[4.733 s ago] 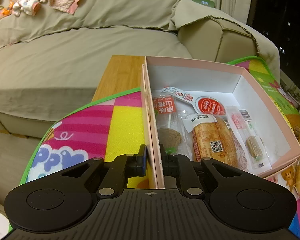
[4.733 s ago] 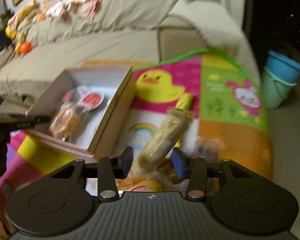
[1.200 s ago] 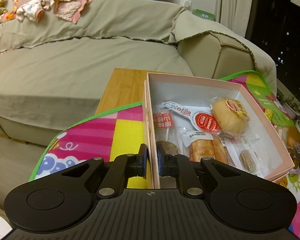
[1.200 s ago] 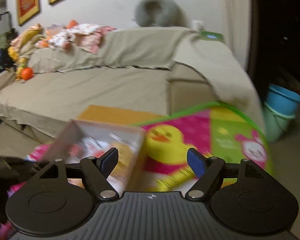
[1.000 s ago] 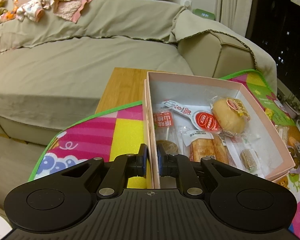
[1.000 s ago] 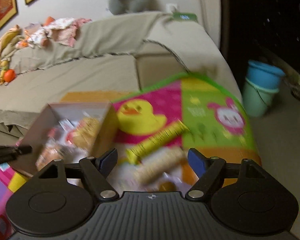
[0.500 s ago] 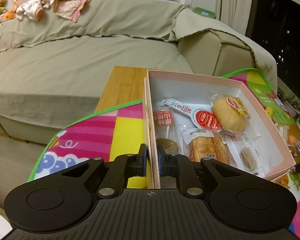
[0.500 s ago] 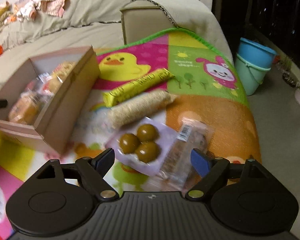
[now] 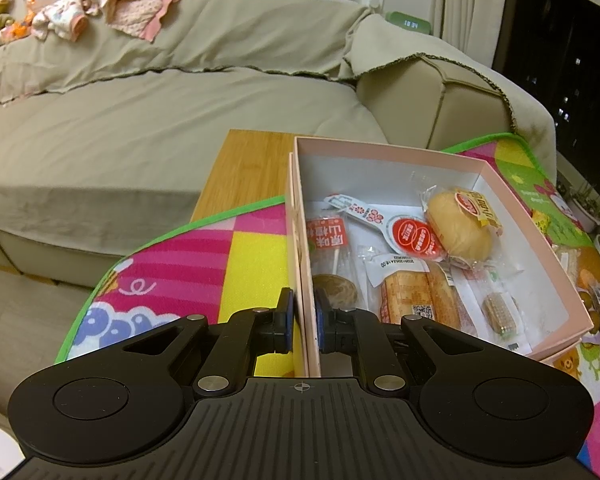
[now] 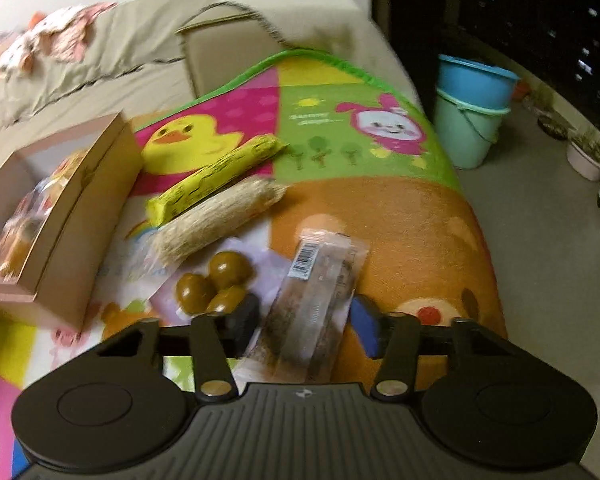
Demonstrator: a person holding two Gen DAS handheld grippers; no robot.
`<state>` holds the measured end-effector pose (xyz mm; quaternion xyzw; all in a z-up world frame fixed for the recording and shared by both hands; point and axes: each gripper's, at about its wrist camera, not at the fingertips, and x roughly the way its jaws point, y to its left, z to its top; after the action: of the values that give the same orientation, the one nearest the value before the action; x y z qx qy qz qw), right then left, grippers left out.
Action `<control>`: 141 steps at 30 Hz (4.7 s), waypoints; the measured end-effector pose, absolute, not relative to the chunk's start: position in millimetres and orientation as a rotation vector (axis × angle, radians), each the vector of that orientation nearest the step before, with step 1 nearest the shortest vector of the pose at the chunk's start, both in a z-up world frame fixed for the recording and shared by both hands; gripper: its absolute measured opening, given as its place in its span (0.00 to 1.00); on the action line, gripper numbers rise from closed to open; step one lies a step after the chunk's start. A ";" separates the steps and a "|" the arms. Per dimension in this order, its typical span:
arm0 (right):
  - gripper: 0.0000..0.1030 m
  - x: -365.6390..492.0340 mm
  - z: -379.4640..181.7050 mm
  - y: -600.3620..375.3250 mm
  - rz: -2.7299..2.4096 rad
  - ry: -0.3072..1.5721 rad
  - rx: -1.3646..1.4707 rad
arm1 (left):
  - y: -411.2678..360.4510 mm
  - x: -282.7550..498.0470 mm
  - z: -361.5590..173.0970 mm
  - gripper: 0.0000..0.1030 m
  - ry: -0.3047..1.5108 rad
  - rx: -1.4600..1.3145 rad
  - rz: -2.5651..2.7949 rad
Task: Organize objects
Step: 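Grasp the clear barcode packet of brown snack with the right gripper, then lift the brown snack packet into the box and open the right gripper, then move the right gripper back over the remaining snacks, then grasp the clear grain-bar packet with the right gripper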
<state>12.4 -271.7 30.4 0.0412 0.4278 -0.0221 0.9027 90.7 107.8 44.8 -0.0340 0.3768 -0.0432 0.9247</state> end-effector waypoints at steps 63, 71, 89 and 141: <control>0.41 81.6 163.4 -56.7 0.395 0.586 -0.238 | 106.3 93.2 48.7 0.12 0.771 -0.068 -0.102; 0.45 67.7 133.2 -87.9 0.355 0.657 -0.235 | 104.8 93.2 49.1 0.12 0.770 -0.065 -0.101; 0.62 81.9 68.6 -235.0 0.093 0.906 0.134 | 105.4 91.7 47.8 0.12 0.777 -0.063 -0.101; 0.33 104.1 31.6 -211.8 0.124 0.941 0.185 | 106.5 90.0 43.4 0.12 0.782 -0.076 -0.097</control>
<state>104.1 -211.8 31.6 0.0887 0.4525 0.0596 0.8853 90.0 106.5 43.4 -0.0369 0.3810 -0.0471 0.9226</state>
